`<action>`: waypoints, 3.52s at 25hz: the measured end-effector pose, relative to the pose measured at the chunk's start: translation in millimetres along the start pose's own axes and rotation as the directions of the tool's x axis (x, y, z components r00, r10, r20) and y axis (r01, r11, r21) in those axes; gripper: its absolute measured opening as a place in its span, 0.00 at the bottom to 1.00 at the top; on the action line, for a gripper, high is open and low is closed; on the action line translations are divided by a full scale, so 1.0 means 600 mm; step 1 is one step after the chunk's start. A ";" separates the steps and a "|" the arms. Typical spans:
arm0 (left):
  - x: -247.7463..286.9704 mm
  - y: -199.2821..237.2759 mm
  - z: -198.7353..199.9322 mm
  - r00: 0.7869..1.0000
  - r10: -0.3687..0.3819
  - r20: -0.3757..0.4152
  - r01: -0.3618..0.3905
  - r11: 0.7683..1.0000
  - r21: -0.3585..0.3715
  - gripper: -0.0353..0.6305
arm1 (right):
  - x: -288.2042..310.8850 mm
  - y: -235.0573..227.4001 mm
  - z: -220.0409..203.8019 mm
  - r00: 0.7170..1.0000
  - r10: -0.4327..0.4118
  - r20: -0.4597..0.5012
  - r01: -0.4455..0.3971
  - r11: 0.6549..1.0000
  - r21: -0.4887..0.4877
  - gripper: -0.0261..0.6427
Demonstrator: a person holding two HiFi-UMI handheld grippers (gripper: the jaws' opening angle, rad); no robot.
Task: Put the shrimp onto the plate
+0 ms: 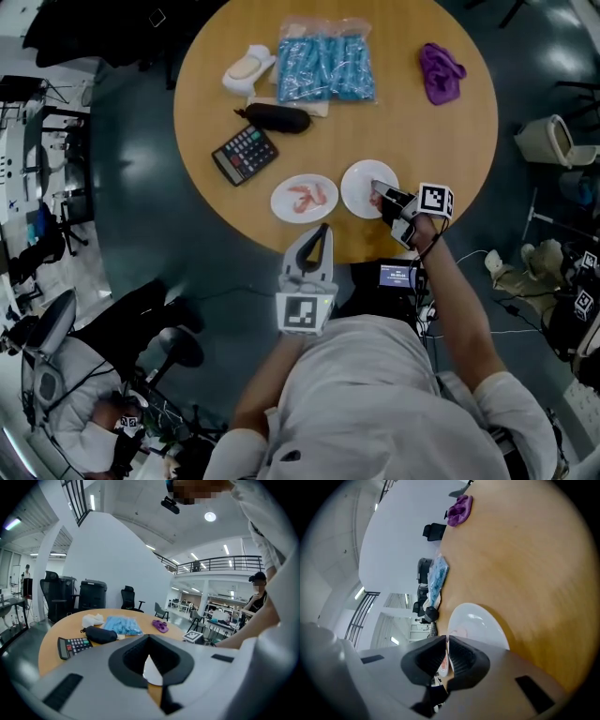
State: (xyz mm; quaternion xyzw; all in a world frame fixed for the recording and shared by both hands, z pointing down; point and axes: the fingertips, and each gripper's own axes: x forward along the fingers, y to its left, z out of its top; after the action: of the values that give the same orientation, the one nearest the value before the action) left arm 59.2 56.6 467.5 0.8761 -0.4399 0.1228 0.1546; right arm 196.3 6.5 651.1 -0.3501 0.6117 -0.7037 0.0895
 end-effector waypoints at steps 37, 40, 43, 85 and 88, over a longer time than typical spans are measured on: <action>-0.047 0.117 0.011 0.992 0.118 0.049 -0.116 0.992 -0.043 0.06 | 0.053 0.121 -0.112 0.951 -0.305 0.056 0.266 0.707 -0.656 0.08; -0.046 0.132 0.000 0.993 0.115 0.040 -0.113 0.993 -0.045 0.06 | 0.084 0.117 -0.129 0.923 -0.379 0.073 0.310 0.615 -0.725 0.08; -0.043 0.143 -0.012 0.994 0.105 0.032 -0.103 0.993 -0.053 0.06 | 0.104 0.116 -0.133 0.880 -0.460 0.115 0.358 0.487 -0.797 0.08; -0.013 0.175 -0.032 0.998 0.052 0.020 -0.049 0.994 -0.098 0.06 | 0.126 0.083 -0.087 0.712 -0.679 0.178 0.512 0.329 -0.793 0.14; -0.010 0.165 -0.024 0.998 0.054 0.025 -0.051 0.992 -0.113 0.06 | 0.088 0.055 -0.052 0.687 -0.694 0.213 0.562 0.322 -0.762 0.14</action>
State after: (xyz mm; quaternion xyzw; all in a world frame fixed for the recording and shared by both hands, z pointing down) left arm -25.6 10.6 494.6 0.8557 -0.4712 0.0894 0.1943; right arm 128.4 -5.7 640.4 -0.5059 0.6717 -0.3654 -0.3993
